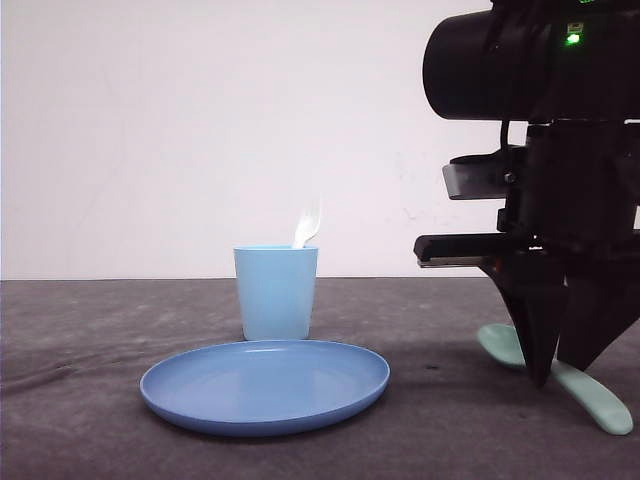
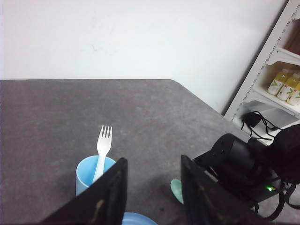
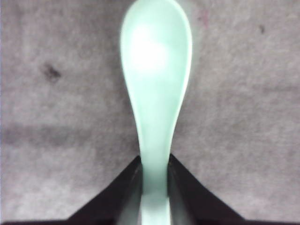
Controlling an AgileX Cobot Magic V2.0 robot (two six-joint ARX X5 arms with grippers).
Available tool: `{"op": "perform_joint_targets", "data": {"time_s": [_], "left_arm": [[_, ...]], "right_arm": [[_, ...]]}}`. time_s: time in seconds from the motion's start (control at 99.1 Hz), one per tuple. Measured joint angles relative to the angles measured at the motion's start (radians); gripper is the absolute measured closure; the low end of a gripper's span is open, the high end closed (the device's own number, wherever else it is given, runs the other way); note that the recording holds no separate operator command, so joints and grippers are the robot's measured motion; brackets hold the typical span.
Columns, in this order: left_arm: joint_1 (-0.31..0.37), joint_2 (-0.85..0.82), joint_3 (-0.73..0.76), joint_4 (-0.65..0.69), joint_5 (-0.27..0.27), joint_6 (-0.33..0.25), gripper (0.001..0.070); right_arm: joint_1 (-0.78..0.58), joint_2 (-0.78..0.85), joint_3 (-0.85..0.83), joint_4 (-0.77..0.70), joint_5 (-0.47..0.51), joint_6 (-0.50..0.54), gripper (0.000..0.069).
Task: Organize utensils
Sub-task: 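Lower the right gripper onto the green spoon handle and close, then carry the spoon with the right gripper and release it into the cup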
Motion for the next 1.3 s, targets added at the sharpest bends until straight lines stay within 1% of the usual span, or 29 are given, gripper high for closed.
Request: {"op": "perform_joint_targets", "data": {"time_s": [0.192, 0.313, 0.403, 0.484, 0.575, 0.656, 0.756, 0.807, 0.908, 1.069, 1.301], "left_arm": [[0.0, -0.002, 0.0, -0.003, 0.0, 0.0, 0.0511], [0.0, -0.002, 0.0, -0.003, 0.0, 0.0, 0.051], [0.0, -0.002, 0.0, -0.004, 0.0, 0.0, 0.0511], [0.0, -0.002, 0.0, -0.005, 0.0, 0.0, 0.0511], [0.0, -0.002, 0.0, -0.008, 0.0, 0.0, 0.0511], [0.0, -0.002, 0.0, -0.009, 0.0, 0.0, 0.0511], [0.0, -0.002, 0.0, -0.009, 0.0, 0.0, 0.0511], [0.0, -0.002, 0.0, -0.01, 0.0, 0.0, 0.0511], [0.0, -0.002, 0.0, -0.01, 0.0, 0.0, 0.0511], [0.0, -0.002, 0.0, -0.01, 0.0, 0.0, 0.0511], [0.0, -0.002, 0.0, -0.01, 0.0, 0.0, 0.0511]], "right_arm": [[-0.001, 0.0, 0.0, -0.002, 0.003, 0.0, 0.0626], [-0.001, -0.007, 0.019, -0.034, 0.019, -0.017, 0.0626], [0.0, -0.045, 0.06, -0.05, 0.048, -0.047, 0.0626], [0.008, -0.105, 0.115, -0.03, 0.076, -0.076, 0.0626], [0.029, -0.182, 0.17, 0.052, 0.1, -0.116, 0.0626], [0.051, -0.237, 0.202, 0.166, 0.104, -0.161, 0.0626], [0.076, -0.259, 0.214, 0.343, 0.073, -0.209, 0.0626], [0.08, -0.252, 0.214, 0.409, 0.054, -0.222, 0.0626], [0.1, -0.207, 0.214, 0.506, 0.048, -0.246, 0.0626], [0.108, -0.076, 0.213, 0.656, 0.012, -0.29, 0.0626], [0.108, 0.112, 0.213, 0.843, 0.006, -0.298, 0.0627]]}}
